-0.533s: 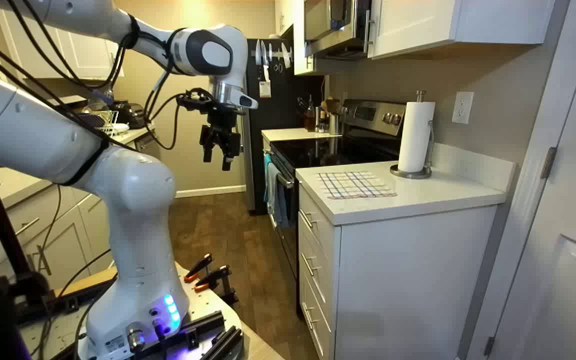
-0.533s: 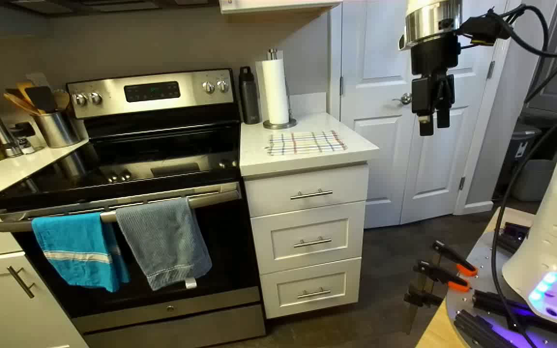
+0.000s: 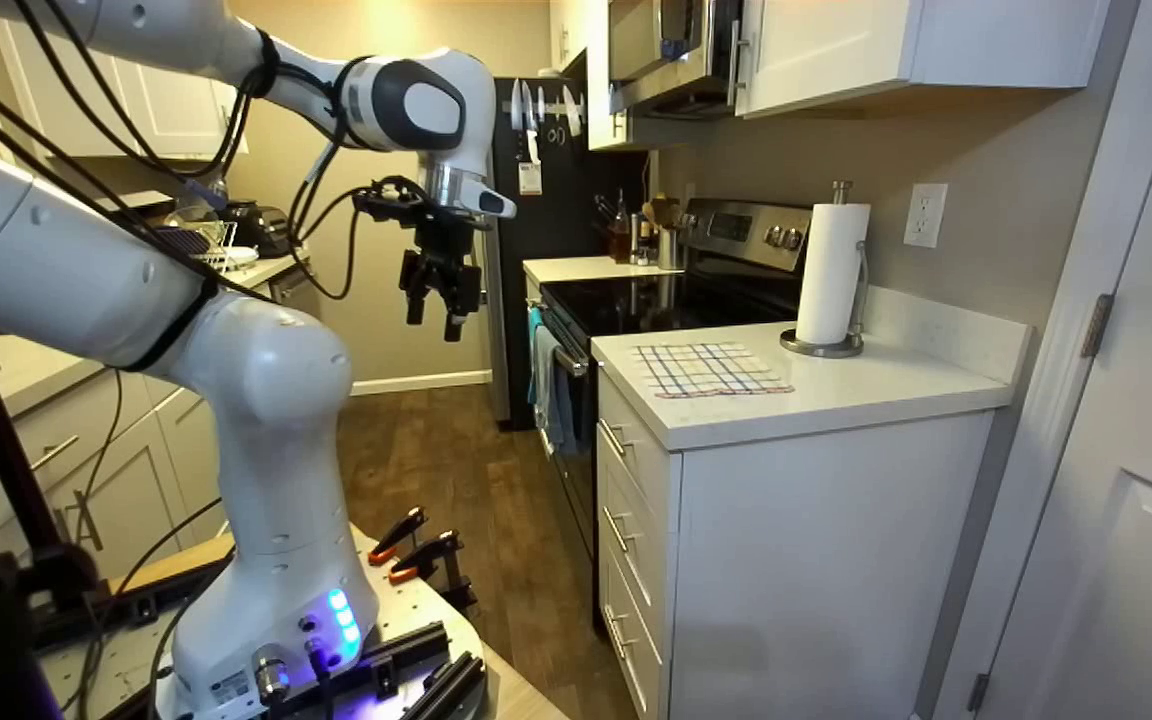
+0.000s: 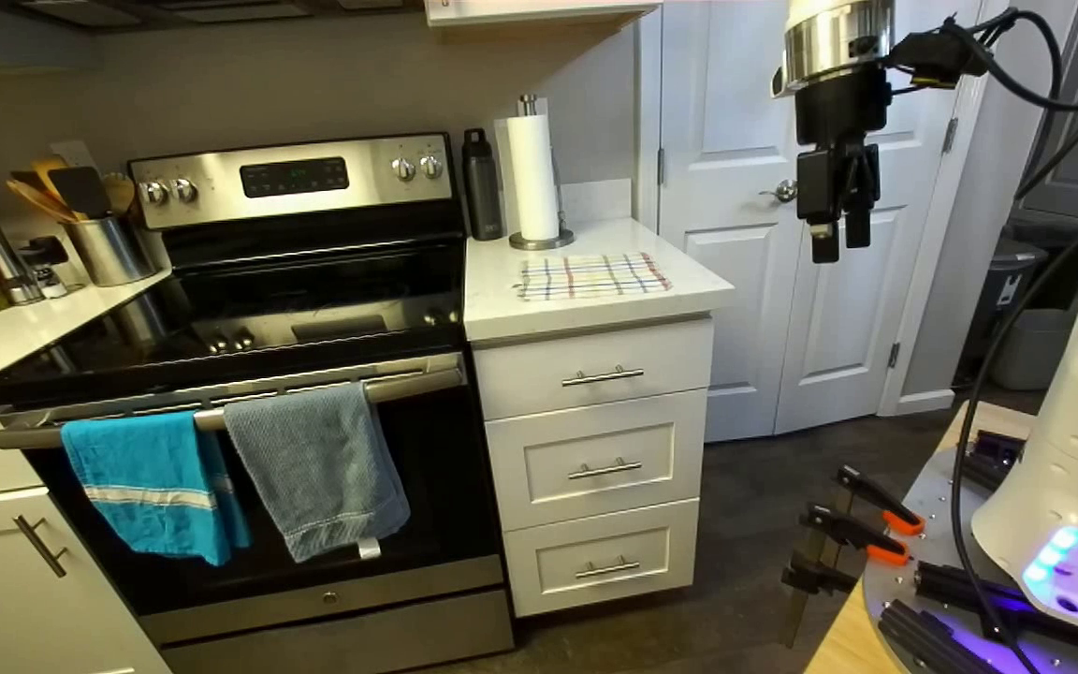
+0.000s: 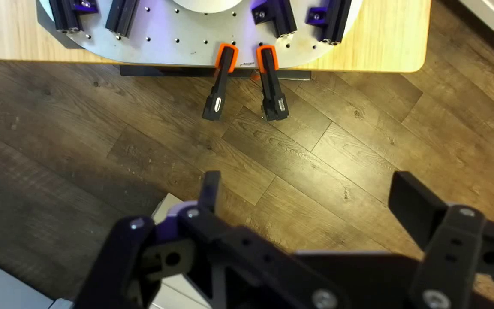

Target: Open the top right drawer

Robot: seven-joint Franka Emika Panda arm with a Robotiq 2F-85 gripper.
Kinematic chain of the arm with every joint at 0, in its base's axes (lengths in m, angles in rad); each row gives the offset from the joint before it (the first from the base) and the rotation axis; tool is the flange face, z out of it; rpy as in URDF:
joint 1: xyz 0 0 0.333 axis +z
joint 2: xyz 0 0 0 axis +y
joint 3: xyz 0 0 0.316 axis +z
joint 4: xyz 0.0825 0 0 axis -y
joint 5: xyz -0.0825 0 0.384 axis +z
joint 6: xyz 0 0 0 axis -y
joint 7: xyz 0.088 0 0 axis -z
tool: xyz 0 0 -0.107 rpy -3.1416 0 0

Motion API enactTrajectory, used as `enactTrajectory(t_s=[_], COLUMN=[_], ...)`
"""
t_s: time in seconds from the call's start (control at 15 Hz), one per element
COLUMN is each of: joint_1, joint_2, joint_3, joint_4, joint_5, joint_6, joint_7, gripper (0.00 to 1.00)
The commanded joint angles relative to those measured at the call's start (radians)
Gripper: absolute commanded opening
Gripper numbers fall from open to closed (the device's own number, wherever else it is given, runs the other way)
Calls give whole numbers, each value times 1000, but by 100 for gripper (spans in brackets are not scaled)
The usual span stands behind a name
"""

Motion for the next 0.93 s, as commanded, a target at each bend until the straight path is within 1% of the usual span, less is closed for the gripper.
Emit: enactTrajectory(t_s=[0.0, 0.13, 0.33, 0.53, 0.67, 0.87], joint_1=[-5, 7, 33, 69, 85, 97], joint_2=[56, 128, 277, 419, 505, 628], joint_3=[20, 24, 33, 40, 51, 70], joint_4=[4, 13, 43, 88, 132, 221], joint_5=[0, 14, 23, 22, 8, -10], joint_6=[66, 166, 338, 480, 543, 600], joint_7=[-12, -27, -48, -72, -81, -93], gripper=[100, 100, 100, 100, 100, 100])
